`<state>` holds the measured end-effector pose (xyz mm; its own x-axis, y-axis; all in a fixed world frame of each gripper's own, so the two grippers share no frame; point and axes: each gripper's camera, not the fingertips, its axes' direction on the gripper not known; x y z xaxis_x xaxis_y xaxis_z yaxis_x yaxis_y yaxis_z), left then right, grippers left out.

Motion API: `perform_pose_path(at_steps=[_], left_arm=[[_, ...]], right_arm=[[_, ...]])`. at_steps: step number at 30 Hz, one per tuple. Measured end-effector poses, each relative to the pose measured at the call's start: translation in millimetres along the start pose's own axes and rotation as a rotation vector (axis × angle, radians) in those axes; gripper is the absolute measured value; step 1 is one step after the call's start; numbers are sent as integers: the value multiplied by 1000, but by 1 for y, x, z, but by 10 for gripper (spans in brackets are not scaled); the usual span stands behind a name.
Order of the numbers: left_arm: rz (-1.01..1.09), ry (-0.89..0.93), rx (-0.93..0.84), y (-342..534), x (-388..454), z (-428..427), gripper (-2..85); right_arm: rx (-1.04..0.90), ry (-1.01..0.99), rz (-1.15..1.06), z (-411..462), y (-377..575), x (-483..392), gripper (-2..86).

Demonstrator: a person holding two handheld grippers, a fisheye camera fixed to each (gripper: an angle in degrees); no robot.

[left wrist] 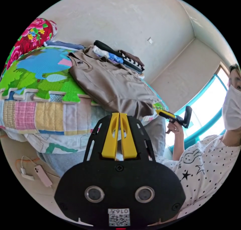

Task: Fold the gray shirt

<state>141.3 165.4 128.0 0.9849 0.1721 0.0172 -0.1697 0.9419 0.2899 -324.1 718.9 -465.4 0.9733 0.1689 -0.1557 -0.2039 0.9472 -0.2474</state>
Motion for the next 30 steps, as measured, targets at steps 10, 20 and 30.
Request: perform_pose_path(at_steps=[10,20,30], left_arm=[[-181,-188,226,-66,-34,-30,57],[-212,-449,161,-113,-58,-1,56],[-152,-596,188,-113,-62,1,-8]], right_arm=[[-10,-41,-5,20,8,13,-3],[-6,-169,1,44,10,24,40],[-47,-258,7,89,3,17,70]])
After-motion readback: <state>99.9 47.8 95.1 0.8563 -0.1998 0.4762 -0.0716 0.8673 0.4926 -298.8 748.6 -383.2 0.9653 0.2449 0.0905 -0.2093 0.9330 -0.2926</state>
